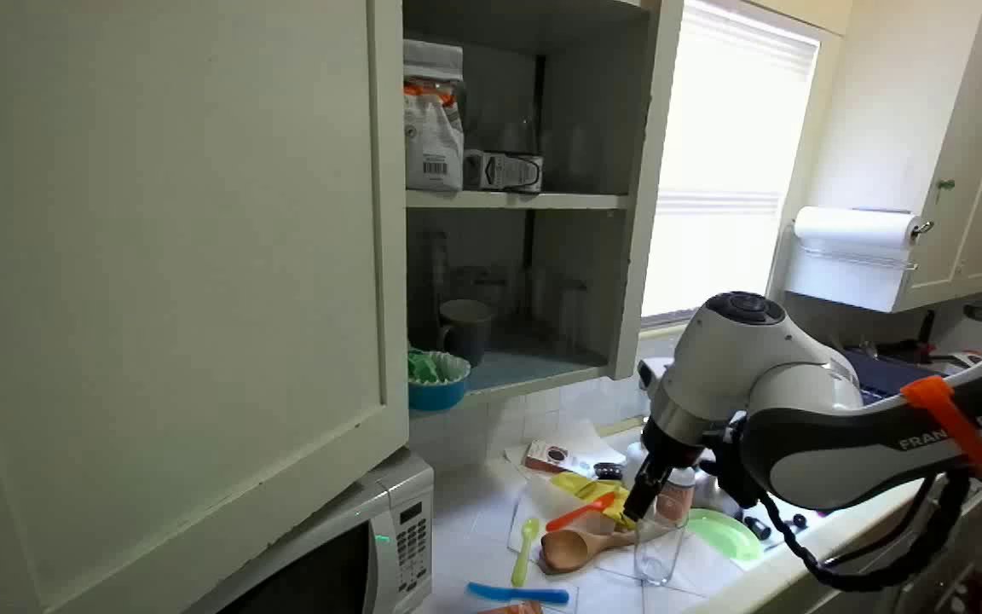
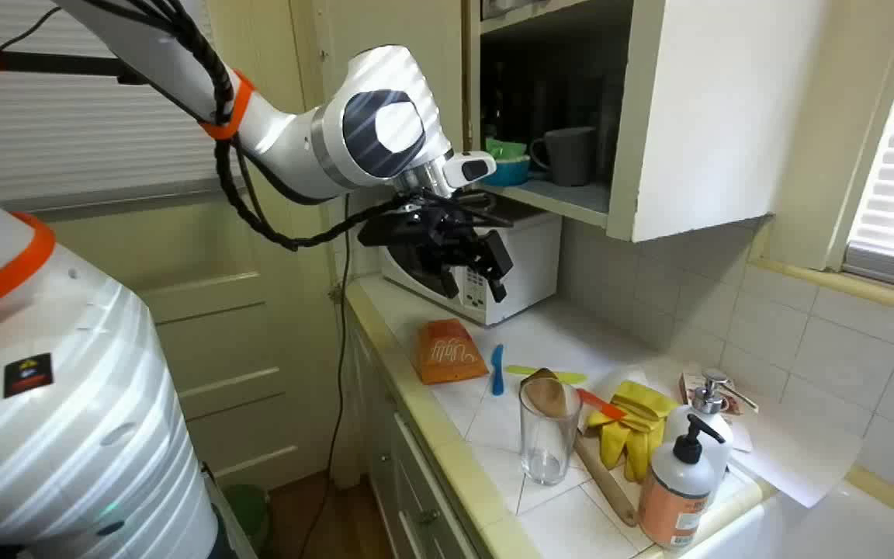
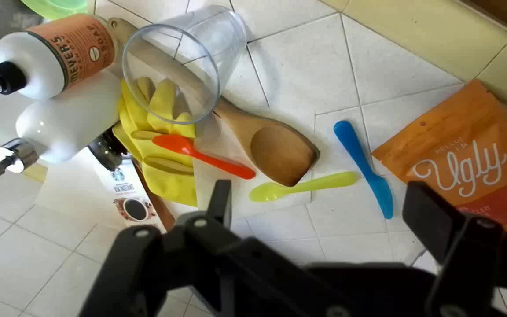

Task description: Put the blue knife inside the glass cup.

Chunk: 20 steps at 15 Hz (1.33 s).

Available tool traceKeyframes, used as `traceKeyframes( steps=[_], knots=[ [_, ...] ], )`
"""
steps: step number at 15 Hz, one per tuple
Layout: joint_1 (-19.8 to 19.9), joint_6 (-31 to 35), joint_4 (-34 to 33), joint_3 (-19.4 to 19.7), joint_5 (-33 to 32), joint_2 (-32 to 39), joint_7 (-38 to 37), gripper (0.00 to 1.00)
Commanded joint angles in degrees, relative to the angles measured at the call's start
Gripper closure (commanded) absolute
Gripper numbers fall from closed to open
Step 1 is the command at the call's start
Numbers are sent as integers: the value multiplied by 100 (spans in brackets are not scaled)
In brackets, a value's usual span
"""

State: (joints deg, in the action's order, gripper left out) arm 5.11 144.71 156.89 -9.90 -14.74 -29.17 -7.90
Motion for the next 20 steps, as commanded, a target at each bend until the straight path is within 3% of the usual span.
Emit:
traceKeyframes(
  steps=[1,12,20],
  knots=[
    [-69,-26,-10,71,-46,1,-30,0],
    [-69,-26,-10,71,-46,1,-29,0],
    [-142,471,-698,127,-728,1362,1065,0]
  ],
)
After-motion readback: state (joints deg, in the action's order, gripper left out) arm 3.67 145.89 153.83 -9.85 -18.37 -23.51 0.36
